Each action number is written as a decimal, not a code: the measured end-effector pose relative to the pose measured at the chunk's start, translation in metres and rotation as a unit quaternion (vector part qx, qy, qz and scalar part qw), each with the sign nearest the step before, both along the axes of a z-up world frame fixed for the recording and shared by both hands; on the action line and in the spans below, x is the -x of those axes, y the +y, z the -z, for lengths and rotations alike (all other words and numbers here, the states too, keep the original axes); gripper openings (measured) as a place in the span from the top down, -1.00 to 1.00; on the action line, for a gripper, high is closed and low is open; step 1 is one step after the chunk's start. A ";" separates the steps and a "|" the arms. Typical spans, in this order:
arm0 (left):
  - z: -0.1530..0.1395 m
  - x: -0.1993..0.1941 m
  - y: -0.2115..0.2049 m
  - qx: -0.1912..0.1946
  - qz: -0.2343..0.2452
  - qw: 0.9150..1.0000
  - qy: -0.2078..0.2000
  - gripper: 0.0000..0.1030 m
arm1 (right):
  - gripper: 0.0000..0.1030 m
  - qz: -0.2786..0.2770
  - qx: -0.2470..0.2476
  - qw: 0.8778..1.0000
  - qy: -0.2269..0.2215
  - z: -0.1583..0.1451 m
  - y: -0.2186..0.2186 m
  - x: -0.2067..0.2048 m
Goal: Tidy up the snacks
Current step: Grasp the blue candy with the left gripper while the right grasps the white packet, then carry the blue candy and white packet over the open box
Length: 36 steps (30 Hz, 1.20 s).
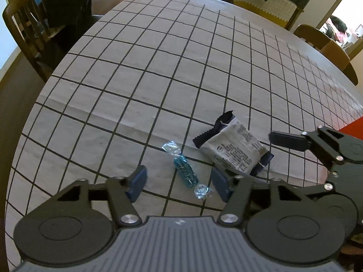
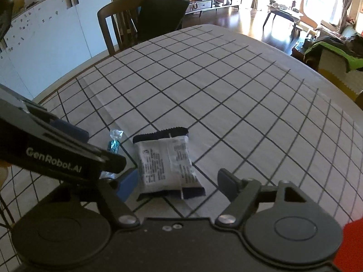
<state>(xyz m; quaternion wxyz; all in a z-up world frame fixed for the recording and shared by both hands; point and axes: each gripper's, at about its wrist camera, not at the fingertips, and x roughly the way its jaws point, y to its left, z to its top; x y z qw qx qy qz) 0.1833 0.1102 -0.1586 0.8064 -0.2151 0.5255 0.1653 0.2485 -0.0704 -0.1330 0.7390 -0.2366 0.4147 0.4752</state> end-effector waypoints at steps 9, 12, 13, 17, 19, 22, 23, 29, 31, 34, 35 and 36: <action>-0.001 -0.003 -0.004 -0.016 0.005 1.000 0.003 0.34 | -0.16 -0.019 -0.007 1.000 -0.002 0.005 0.008 0.000; -0.001 -0.002 -0.006 -0.025 0.012 1.000 0.003 0.47 | -0.05 -0.021 -0.005 1.000 -0.008 0.004 0.008 0.003; -0.001 -0.001 -0.006 -0.028 0.015 0.999 0.003 0.56 | -0.02 -0.022 -0.002 1.000 -0.013 0.004 0.008 0.004; 0.000 0.004 -0.006 -0.031 0.031 0.999 -0.001 0.76 | 0.06 -0.014 0.001 1.000 -0.024 0.004 0.004 0.009; 0.000 0.008 -0.006 -0.025 0.037 0.999 -0.003 0.76 | 0.07 0.001 0.001 1.000 -0.024 0.003 0.001 0.008; 0.000 0.013 -0.007 -0.025 0.044 0.999 -0.004 0.77 | 0.08 0.043 -0.001 0.999 -0.015 0.002 -0.008 0.006; 0.000 0.014 -0.007 -0.024 0.044 0.999 -0.004 0.77 | 0.09 0.057 -0.004 0.998 -0.011 0.001 -0.012 0.006; -0.011 0.021 -0.013 -0.025 0.055 0.998 -0.011 0.77 | 0.09 0.112 -0.031 0.993 0.002 -0.016 -0.039 0.011; -0.016 0.023 -0.016 -0.027 0.060 0.998 -0.015 0.77 | 0.09 0.120 -0.038 0.992 0.004 -0.021 -0.047 0.015; -0.026 0.027 -0.026 -0.030 0.068 0.997 -0.021 0.76 | 0.09 0.134 -0.043 0.990 0.004 -0.031 -0.061 0.022; -0.029 0.027 -0.028 -0.031 0.070 0.997 -0.023 0.76 | 0.09 0.138 -0.046 0.989 0.005 -0.033 -0.065 0.025; -0.034 0.028 -0.032 -0.032 0.074 0.996 -0.026 0.76 | 0.09 0.143 -0.048 0.989 0.005 -0.036 -0.069 0.026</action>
